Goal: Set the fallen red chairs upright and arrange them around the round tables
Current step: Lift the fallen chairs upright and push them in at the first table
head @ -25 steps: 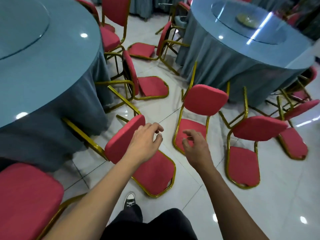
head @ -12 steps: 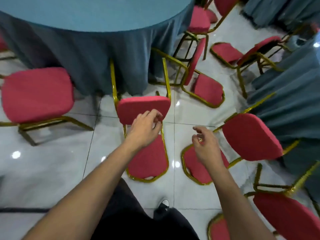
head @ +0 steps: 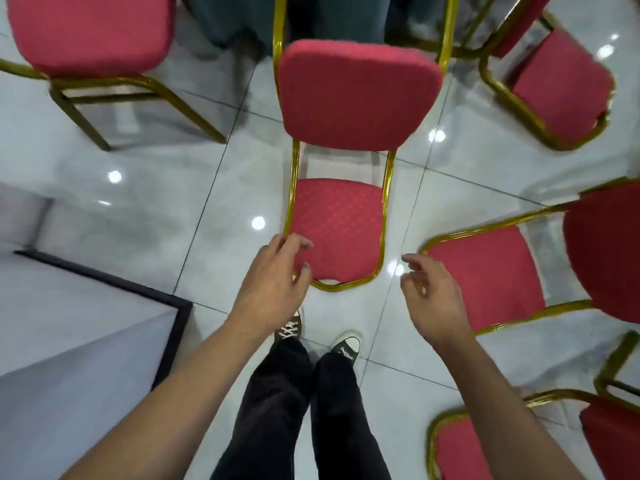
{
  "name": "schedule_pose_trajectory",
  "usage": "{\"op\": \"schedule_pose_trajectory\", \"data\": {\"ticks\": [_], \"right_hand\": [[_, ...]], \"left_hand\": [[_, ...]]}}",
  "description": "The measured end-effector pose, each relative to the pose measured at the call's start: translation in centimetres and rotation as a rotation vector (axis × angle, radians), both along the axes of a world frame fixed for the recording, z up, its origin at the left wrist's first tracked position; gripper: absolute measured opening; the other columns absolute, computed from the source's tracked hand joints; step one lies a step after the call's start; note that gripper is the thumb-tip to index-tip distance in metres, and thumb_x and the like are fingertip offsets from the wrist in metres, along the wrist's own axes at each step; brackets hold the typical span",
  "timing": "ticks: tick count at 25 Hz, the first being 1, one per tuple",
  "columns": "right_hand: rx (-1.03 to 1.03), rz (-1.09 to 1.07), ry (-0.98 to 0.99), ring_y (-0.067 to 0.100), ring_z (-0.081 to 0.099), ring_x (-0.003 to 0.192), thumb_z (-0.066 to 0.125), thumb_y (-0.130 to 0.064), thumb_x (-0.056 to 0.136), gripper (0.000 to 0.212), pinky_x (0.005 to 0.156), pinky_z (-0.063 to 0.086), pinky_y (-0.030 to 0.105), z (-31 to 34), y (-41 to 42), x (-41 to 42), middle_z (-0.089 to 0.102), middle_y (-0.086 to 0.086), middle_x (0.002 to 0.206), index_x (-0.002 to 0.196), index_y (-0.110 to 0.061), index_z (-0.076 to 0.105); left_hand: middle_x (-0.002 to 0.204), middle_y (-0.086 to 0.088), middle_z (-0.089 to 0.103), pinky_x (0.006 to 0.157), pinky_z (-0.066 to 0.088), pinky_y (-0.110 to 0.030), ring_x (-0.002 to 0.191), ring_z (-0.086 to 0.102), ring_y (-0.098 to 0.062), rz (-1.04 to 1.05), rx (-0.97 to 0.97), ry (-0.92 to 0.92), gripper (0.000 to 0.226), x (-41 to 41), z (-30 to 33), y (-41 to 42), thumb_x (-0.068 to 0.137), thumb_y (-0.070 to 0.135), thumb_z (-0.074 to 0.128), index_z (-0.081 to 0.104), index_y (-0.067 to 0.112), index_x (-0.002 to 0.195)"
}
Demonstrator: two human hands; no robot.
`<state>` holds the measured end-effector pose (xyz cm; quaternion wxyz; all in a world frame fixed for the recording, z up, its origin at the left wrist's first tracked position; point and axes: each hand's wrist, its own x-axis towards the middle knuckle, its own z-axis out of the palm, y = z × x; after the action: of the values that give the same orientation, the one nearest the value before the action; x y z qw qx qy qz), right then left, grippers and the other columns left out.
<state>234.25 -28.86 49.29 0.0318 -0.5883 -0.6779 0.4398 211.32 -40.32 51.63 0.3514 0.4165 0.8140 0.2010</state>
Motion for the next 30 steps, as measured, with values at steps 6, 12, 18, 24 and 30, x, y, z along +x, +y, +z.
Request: {"op": "schedule_pose_trajectory", "data": {"ticks": [6,12,18,24,30], "right_hand": [[-0.056,0.025,-0.047,0.009,0.061,0.107,0.061,-0.017,0.094,0.037,0.097,0.051,0.04,-26.0,0.2,-0.8,0.059,-0.003,0.119,0.129,-0.029,0.059],[-0.05,-0.169,-0.147,0.027,0.056,0.118,0.064,-0.032,0.091,0.056,0.102,0.047,0.046,-47.5,1.3,0.5,0.052,0.012,0.131,0.144,-0.025,0.044],[-0.102,-0.368,-0.158,0.032,0.057,0.119,0.064,-0.068,0.074,0.085,0.107,0.045,0.051,-56.3,3.6,0.8,0.058,0.007,0.127,0.145,-0.028,0.039],[-0.398,-0.604,-0.018,0.031,0.058,0.121,0.07,-0.057,0.085,0.08,0.103,0.046,0.041,-52.5,5.0,1.1,0.058,0.013,0.139,0.145,-0.008,0.047],[-0.358,-0.595,-0.071,0.024,0.057,0.097,0.069,-0.054,0.087,0.065,0.084,0.043,0.034,-36.1,-0.9,3.0,0.061,0.007,0.114,0.13,-0.007,0.06]], "left_hand": [[0.13,0.005,0.049,0.099,0.045,-0.035,0.117,0.05,-0.017,0.037,-0.13,0.002,0.041,0.1,-24.8,-3.3,0.097,0.02,0.05,0.048,0.027,0.137],[0.146,-0.017,0.039,0.102,0.047,-0.053,0.12,0.053,-0.04,0.029,-0.23,0.092,0.06,-1.7,-48.0,-3.3,0.097,0.028,0.054,0.033,0.028,0.152],[0.15,-0.014,0.036,0.116,0.037,-0.045,0.134,0.045,-0.033,0.367,-0.262,-0.193,0.07,-4.2,-58.3,-1.5,0.099,0.032,0.056,0.017,0.048,0.155],[0.129,-0.004,0.059,0.099,0.053,-0.051,0.114,0.062,-0.029,0.562,-0.136,-0.412,0.049,-5.2,-54.6,-2.7,0.091,0.031,0.068,0.047,0.064,0.121],[0.124,-0.011,0.039,0.108,0.044,-0.049,0.107,0.052,-0.032,0.469,-0.245,-0.238,0.063,-3.2,-38.4,-8.3,0.09,0.044,0.067,0.032,0.061,0.139]]}}
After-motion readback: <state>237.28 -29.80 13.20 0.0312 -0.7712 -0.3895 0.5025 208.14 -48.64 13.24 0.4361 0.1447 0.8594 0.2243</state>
